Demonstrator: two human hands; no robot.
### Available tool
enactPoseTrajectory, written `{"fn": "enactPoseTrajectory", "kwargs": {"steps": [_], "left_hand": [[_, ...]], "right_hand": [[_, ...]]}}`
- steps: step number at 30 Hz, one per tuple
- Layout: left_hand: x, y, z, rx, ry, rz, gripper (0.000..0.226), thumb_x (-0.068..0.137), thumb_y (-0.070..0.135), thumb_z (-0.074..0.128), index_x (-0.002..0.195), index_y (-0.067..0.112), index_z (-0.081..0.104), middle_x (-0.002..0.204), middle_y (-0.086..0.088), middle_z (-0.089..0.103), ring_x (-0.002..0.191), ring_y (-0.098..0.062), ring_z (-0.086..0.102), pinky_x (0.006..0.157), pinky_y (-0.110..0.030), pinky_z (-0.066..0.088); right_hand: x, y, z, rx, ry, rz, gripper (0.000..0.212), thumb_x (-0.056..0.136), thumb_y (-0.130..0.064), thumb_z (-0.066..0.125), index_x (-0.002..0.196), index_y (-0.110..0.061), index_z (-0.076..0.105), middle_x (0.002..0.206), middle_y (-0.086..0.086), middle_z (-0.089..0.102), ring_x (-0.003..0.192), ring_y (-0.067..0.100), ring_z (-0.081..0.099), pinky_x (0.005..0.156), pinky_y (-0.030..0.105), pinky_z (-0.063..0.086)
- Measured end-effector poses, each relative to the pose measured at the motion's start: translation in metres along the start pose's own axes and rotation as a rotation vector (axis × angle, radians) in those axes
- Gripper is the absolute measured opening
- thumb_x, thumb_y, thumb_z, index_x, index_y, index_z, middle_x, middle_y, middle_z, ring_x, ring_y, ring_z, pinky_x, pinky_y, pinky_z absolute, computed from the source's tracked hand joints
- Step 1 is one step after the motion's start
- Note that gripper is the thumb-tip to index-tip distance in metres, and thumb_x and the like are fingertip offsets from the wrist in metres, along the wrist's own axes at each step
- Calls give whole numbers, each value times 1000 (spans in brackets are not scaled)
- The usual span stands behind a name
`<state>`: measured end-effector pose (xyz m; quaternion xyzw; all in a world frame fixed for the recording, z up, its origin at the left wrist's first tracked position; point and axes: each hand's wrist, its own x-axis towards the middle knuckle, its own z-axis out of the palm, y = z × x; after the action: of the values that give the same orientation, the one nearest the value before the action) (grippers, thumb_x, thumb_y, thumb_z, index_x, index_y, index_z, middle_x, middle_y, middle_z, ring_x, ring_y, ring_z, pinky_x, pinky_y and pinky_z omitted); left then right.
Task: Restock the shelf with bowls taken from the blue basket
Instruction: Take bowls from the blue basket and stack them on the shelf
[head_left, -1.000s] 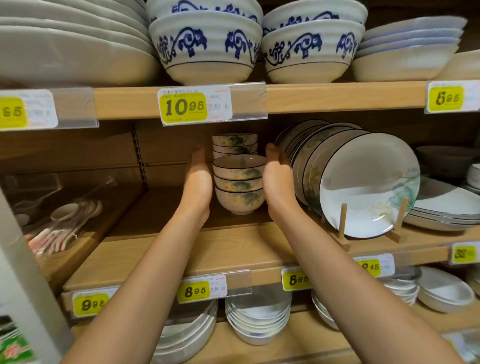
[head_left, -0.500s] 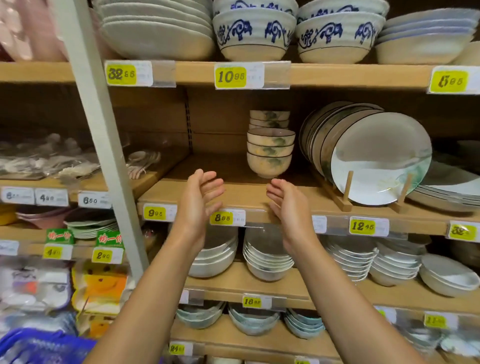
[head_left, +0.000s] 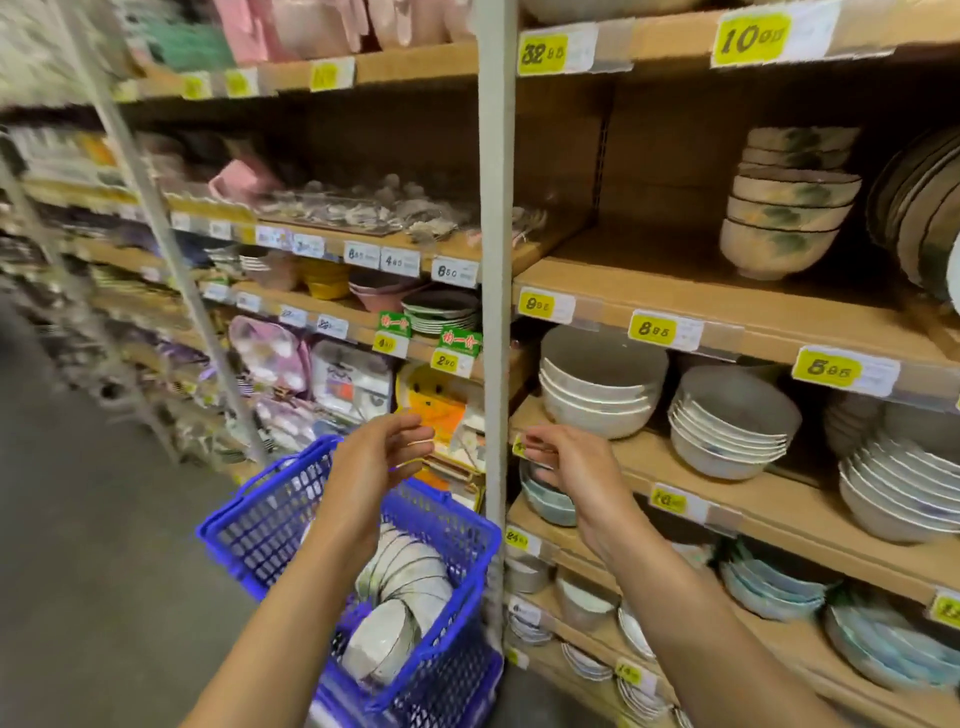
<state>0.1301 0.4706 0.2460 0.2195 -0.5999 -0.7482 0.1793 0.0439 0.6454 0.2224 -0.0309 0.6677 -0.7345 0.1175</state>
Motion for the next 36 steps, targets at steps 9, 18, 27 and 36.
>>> {"fn": "enactPoseTrajectory", "kwargs": {"steps": [9,18,27,36], "left_hand": [[59,-10,-139,50,40,-117,23,96,14,43,88,11,64,82,-7,70,73,-17,64,68,-27,45],[134,-80,-223,374,-124,-381,22,98,19,42,95,12,63,94,-9,70,84,-23,61,73,-31,44],[204,-164,-223,632,-249,-522,17,96,16,44,97,6,59,90,-11,65,69,-19,55,59,-26,37],[236,-272,-220,901,-360,-703,29,99,5,37,101,-13,60,126,-32,58,118,-37,57,81,-36,43]], "right_hand": [[14,76,145,-203,-78,135,21,91,-13,55,78,-10,71,78,2,68,71,10,60,66,24,44],[27,176,206,-540,20,346,16,85,-9,53,69,-9,50,71,13,41,68,19,37,64,31,25],[73,281,199,-939,-104,540,30,96,-19,49,115,2,60,125,21,58,112,32,55,87,31,42],[79,354,204,-1329,-158,616,35,92,-14,55,125,-8,49,128,12,56,119,30,55,101,38,44]]}}
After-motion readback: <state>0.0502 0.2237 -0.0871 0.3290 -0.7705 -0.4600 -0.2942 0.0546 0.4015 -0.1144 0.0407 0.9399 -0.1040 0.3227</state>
